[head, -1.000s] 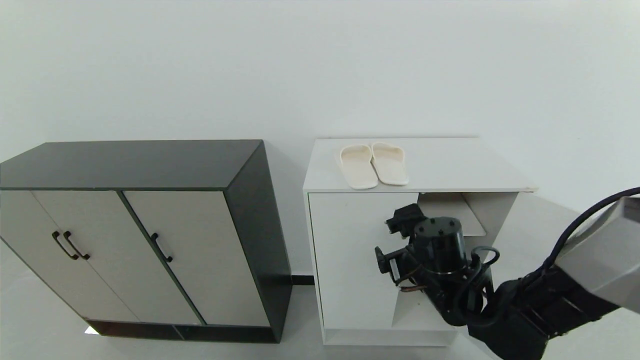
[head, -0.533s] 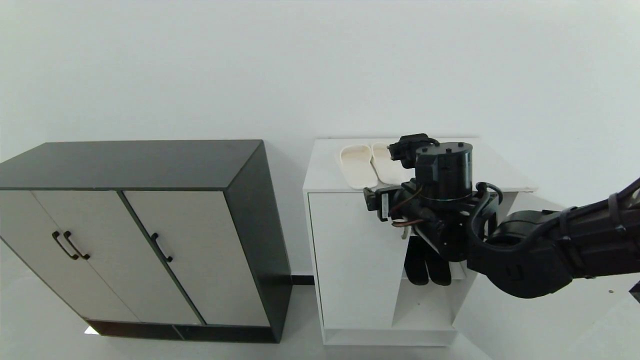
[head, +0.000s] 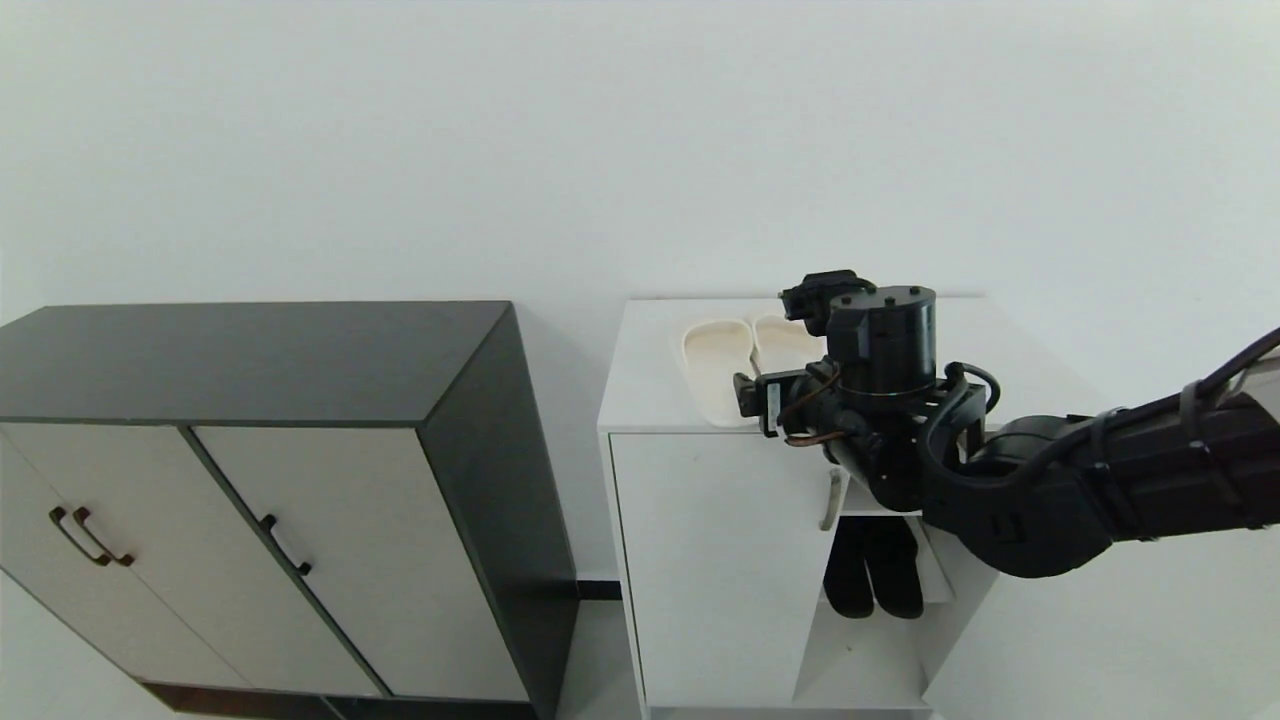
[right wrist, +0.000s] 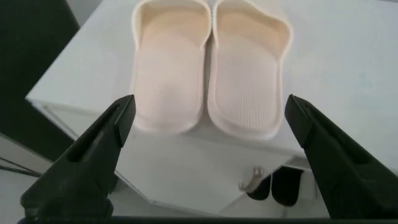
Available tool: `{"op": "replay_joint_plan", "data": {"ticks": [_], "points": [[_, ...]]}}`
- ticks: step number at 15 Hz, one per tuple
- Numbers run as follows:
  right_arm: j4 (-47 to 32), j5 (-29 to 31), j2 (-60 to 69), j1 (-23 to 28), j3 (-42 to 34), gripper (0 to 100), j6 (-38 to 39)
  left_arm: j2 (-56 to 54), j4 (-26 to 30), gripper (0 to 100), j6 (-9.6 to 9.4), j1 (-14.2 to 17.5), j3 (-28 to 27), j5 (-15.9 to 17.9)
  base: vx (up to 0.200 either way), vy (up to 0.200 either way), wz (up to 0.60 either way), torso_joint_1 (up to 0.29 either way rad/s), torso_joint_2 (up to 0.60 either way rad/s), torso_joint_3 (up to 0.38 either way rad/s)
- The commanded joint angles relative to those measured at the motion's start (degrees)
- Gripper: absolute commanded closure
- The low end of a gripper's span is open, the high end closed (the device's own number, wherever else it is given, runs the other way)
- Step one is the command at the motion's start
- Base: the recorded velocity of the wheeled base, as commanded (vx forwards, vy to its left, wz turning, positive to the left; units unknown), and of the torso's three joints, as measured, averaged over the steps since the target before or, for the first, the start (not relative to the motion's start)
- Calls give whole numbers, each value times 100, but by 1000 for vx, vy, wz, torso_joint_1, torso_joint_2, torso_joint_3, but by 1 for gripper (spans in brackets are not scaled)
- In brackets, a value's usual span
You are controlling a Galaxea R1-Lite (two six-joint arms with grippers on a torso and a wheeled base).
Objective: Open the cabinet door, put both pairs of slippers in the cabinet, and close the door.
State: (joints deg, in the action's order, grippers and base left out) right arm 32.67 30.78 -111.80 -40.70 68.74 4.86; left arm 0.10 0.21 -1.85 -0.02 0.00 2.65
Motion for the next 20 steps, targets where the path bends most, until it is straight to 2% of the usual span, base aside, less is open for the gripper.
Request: {"op": "replay_joint_plan", "data": {"ticks": [1, 7, 15, 20], "points": [[20, -20, -79, 19, 52, 0, 6, 8, -3, 100, 1, 2, 0, -1, 200, 0, 0, 2, 7, 2], [-182, -151, -676, 159, 605, 0, 146, -1, -3, 100, 10, 2, 0, -1, 200, 0, 0, 1, 2, 2], [-191, -354, -1046, 98, 632, 0, 436, -1, -3, 100, 10, 2, 0, -1, 0, 0, 0, 0, 0, 0], [-200, -406, -1555, 238, 1431, 0, 419, 8, -3, 100, 10, 2, 0, -1, 0, 0, 0, 0, 0, 0]]}}
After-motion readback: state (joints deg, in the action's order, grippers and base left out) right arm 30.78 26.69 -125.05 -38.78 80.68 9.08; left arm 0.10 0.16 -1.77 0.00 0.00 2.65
